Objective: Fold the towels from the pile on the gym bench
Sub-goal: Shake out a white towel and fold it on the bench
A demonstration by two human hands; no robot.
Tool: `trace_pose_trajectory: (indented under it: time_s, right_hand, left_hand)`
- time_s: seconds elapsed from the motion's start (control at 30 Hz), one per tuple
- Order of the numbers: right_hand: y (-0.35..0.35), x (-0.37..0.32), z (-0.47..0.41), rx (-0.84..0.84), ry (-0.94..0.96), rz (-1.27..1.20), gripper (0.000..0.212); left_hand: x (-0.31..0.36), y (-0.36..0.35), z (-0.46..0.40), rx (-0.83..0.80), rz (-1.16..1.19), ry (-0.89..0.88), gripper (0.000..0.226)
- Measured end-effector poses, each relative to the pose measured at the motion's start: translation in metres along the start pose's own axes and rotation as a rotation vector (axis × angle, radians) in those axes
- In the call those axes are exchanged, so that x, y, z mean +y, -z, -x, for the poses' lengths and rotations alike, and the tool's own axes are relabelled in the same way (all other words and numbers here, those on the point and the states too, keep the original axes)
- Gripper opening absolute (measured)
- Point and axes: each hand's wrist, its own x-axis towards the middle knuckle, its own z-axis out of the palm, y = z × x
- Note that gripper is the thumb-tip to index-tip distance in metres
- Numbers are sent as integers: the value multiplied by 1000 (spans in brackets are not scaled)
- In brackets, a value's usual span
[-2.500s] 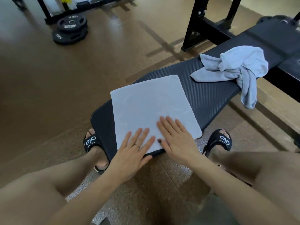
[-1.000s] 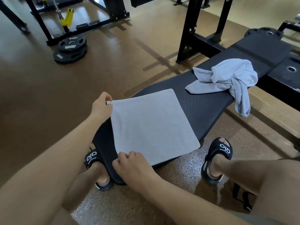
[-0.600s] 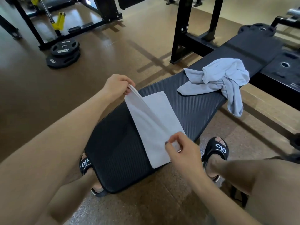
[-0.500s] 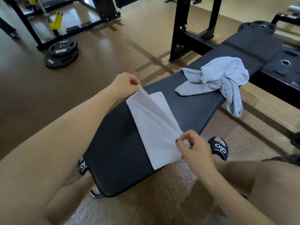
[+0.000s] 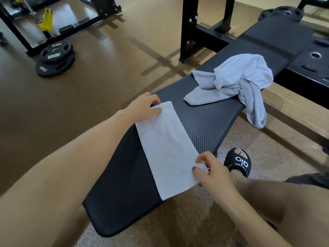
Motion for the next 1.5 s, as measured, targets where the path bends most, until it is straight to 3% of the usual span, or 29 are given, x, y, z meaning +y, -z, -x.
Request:
trace_pose_trajectory:
  time_s: [0.13, 0.37, 0.6, 0.9, 1.1, 1.23, 1.3, 1.4, 1.5]
  right_hand:
    - [-1, -1, 4, -1, -17, -61, 33]
    - [-3, -1, 3, 53, -30, -59, 13]
    - [-5, -4, -3, 79, -71, -42, 9]
    - [-4, -5, -3, 106, -94, 48, 10]
    - [-3, 1, 2, 84, -75, 162, 9]
    - [-4, 2, 5, 52, -91, 184, 8]
    - [-2, 3, 5, 47, -112, 202, 7]
    - [-1, 3, 7, 185, 86, 472, 40]
    - [-17, -14, 3, 288, 450, 641, 62]
  left_hand:
    - [1, 0, 1, 30, -61, 3, 8]
    - [-11, 4, 16, 64, -66, 26, 10]
    - [-16, 3, 28, 76, -6, 99, 8]
    - [-10, -10, 30, 111, -136, 106, 10]
    - [-15, -12, 42, 129, -186, 113, 28]
    - [-23, -15, 46, 29, -140, 196, 53]
    - [-16, -13, 49, 67, -251, 180, 66]
    - [9, -16, 74, 235, -384, 16, 70]
    - [29, -37, 114, 192, -398, -183, 66]
